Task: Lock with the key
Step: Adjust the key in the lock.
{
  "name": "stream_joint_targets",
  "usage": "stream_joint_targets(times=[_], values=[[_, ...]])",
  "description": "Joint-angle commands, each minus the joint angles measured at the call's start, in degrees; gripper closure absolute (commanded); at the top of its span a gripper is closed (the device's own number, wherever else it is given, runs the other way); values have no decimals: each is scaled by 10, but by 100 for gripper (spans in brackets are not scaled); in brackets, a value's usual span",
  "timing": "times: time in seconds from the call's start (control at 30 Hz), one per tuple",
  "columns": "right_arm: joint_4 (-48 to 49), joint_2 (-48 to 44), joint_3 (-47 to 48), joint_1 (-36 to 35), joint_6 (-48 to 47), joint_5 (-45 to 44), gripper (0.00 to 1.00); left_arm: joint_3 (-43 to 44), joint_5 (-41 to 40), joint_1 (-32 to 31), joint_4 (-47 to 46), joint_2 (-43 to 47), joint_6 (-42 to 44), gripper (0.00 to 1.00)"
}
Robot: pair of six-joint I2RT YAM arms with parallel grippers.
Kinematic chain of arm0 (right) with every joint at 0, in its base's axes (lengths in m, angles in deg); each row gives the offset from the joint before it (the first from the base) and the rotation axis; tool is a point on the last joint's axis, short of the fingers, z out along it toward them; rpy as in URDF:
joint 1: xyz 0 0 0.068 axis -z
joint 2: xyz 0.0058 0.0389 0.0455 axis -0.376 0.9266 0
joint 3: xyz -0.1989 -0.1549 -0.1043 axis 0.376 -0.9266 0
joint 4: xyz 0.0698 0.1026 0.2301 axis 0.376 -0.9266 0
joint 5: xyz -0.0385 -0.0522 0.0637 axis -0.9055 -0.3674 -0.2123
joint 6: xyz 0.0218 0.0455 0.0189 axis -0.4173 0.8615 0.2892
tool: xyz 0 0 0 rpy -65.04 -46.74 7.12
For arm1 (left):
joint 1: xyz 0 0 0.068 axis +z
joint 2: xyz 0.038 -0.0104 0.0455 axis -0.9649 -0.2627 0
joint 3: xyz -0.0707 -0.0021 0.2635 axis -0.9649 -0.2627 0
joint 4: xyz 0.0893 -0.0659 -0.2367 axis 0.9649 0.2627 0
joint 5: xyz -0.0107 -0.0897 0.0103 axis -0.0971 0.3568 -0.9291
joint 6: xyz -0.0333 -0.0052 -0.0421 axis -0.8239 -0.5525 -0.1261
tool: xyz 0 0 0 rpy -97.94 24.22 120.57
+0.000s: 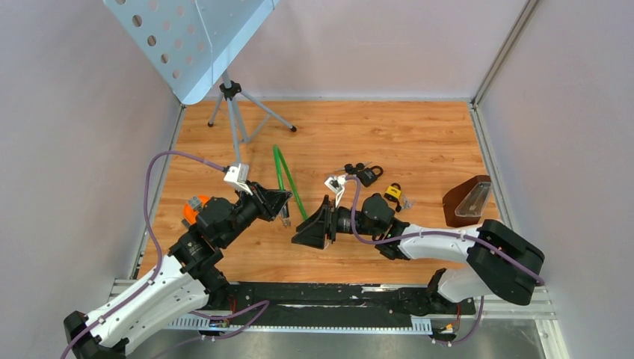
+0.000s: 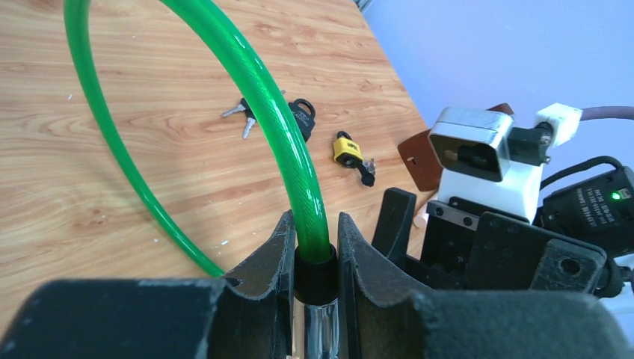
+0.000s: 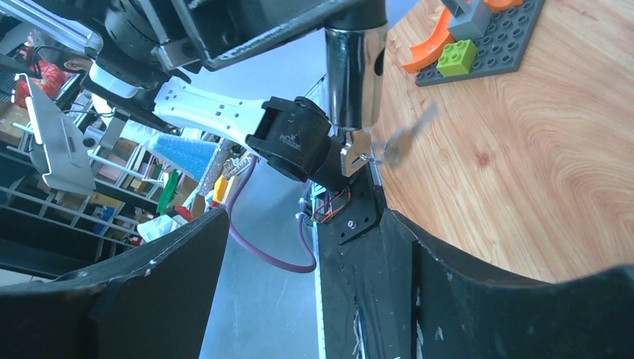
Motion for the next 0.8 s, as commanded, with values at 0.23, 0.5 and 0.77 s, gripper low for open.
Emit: stream_joint_targets(times=[0.23,0.5,0.77], values=[[-75,-6,63,-17,-81,-65,41,24,-18,2,-28,2,14,100],[-70,31,106,-18,-94,-97,54,26,-15,2,-26,3,5,100],[-53,54,97,-25,-90,-100,60,36,-21,2,-22,3,4,100]])
